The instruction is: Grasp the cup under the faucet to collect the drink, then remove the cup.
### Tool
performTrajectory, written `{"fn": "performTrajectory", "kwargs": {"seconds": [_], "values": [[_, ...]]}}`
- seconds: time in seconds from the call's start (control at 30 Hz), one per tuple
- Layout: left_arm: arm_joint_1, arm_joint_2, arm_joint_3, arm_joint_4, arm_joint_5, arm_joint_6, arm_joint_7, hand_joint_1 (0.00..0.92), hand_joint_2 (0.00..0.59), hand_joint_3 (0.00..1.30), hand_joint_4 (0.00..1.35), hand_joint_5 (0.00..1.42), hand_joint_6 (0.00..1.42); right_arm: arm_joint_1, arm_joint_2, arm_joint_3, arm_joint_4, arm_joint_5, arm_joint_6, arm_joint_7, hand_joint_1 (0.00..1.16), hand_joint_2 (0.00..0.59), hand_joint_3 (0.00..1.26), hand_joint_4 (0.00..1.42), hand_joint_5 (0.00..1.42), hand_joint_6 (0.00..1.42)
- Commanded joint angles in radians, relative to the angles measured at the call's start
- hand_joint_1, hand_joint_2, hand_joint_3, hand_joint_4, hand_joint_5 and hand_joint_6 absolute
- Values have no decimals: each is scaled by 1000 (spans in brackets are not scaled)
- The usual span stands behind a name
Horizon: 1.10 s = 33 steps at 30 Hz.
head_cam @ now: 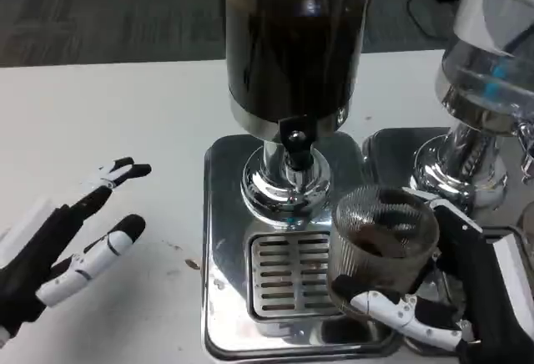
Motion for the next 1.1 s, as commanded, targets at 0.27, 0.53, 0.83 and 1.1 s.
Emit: {"fn": "performTrajectory", "kwargs": {"seconds": [0.27,0.53,0.83,1.1], "values": [[22,192,-14,-124,42,-84,-93,0,204,0,0,0,0,119,9,8,-216,19,7,43,934,153,518,602,801,1034],[58,257,-19,-203,-41,-78,-186,0,217,0,0,0,0,142,7,17,-282,29,24,84,922,158,530,605,809,1038],[140,270,18,-309,-93,-17,-229,0,225,0,0,0,0,190,7,27,-348,44,33,104,906,160,532,617,816,1039],[237,270,67,-402,-134,37,-254,0,256,0,0,0,0,210,4,20,-390,67,53,131,894,166,552,628,833,1061]]}}
